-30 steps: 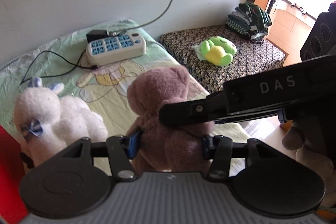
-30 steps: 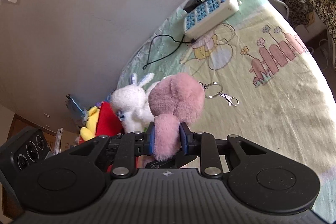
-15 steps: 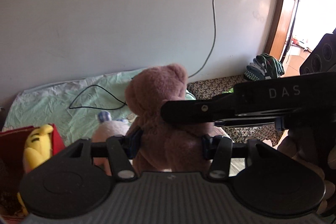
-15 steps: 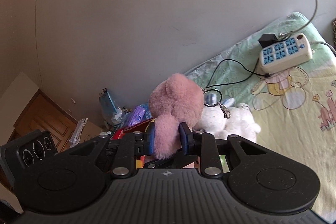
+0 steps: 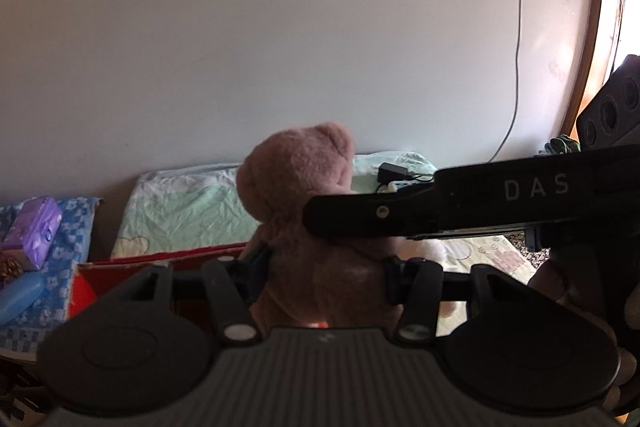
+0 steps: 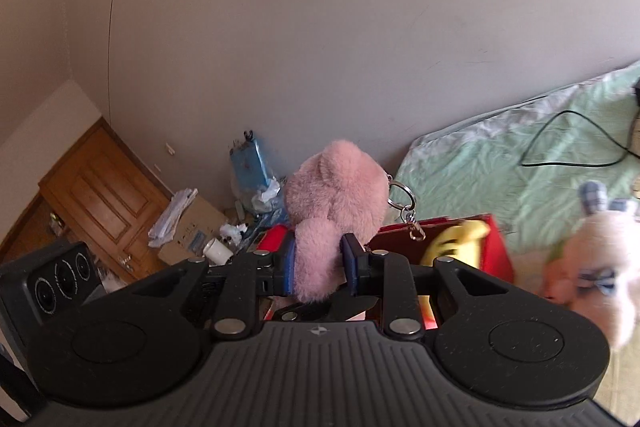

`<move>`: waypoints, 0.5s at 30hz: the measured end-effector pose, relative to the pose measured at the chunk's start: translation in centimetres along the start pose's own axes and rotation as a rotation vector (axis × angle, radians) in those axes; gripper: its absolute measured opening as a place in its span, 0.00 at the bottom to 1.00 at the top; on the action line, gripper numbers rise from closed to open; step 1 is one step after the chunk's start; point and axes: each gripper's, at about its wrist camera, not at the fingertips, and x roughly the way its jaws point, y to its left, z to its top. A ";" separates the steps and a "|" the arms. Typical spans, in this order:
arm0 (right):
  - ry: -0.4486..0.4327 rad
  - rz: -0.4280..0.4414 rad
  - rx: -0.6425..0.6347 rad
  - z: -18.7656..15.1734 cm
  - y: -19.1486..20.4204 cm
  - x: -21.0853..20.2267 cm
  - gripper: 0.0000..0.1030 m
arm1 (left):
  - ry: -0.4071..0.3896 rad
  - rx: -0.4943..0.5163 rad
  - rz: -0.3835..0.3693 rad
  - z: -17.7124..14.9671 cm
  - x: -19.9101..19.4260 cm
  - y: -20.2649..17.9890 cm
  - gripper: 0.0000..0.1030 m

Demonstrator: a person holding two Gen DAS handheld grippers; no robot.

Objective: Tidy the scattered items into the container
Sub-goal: 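Carry the teddy bear over the red box with the right gripper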

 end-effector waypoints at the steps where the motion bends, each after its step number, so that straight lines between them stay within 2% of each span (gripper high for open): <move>1: 0.013 -0.009 -0.001 -0.2 0.2 1.3 0.25 | 0.008 -0.002 0.005 -0.3 0.1 1.0 0.51; 7: 0.065 -0.085 -0.017 -2.0 0.7 6.7 0.25 | 0.075 0.001 -0.012 -2.0 2.4 5.4 0.51; 15: 0.152 -0.224 -0.019 -3.2 0.1 10.2 0.24 | 0.198 -0.037 -0.103 -4.2 6.9 8.1 0.51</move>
